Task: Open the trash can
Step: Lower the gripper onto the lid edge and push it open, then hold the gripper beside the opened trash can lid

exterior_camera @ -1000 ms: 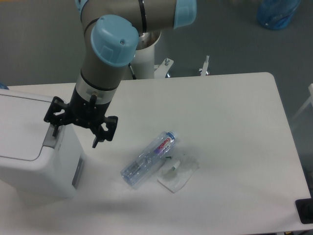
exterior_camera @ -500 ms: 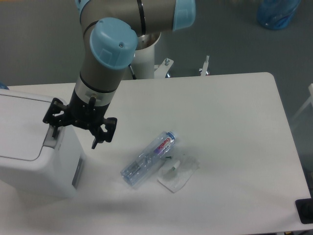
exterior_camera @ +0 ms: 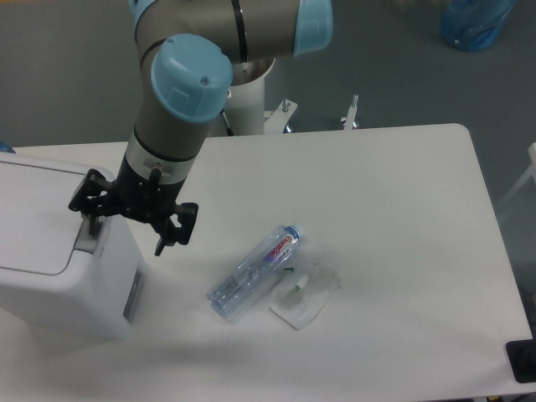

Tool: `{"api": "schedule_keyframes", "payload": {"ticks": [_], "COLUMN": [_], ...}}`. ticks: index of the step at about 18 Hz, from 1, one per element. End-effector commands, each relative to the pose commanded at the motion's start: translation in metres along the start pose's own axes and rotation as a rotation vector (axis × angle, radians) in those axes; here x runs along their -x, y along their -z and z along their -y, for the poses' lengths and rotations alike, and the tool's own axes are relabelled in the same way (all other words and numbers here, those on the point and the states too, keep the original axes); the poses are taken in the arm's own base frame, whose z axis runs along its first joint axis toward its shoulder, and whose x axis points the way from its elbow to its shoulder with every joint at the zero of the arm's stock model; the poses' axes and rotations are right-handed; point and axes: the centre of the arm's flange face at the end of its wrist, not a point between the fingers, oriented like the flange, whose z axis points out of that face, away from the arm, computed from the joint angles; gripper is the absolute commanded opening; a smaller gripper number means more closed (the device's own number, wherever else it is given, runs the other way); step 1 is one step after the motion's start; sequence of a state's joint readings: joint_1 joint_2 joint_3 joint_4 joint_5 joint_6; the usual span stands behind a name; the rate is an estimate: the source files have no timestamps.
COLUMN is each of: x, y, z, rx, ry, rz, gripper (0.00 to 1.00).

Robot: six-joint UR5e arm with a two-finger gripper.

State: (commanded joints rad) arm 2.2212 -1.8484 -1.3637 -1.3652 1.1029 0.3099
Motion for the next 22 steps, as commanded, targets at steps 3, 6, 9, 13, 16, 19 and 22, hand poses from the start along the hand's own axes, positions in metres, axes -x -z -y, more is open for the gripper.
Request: {"api": "schedule_keyframes", "payload": {"ticks": [3, 6, 9, 13, 16, 19, 22], "x": [0.0, 0.001, 0.003, 0.001, -0.005, -0.002, 0.039], "y": [0.0, -0.002, -0.002, 0.002, 0.017, 0.03, 0.047], "z": [0.0, 0.002, 0.002, 0.004, 0.006, 0.01, 0.007], "rx": [0.0, 0.001, 0.002, -0.006, -0.03, -0.057, -0.079], "ry": [-0.002, -0.001, -0.002, -0.003, -0.014, -0.031, 0.0], "rz": [0.001, 0.0, 0.0, 0.002, 0.01, 0.023, 0.109], "gripper": [1.0, 1.0, 1.0, 1.0, 1.0, 1.0, 1.0]}}
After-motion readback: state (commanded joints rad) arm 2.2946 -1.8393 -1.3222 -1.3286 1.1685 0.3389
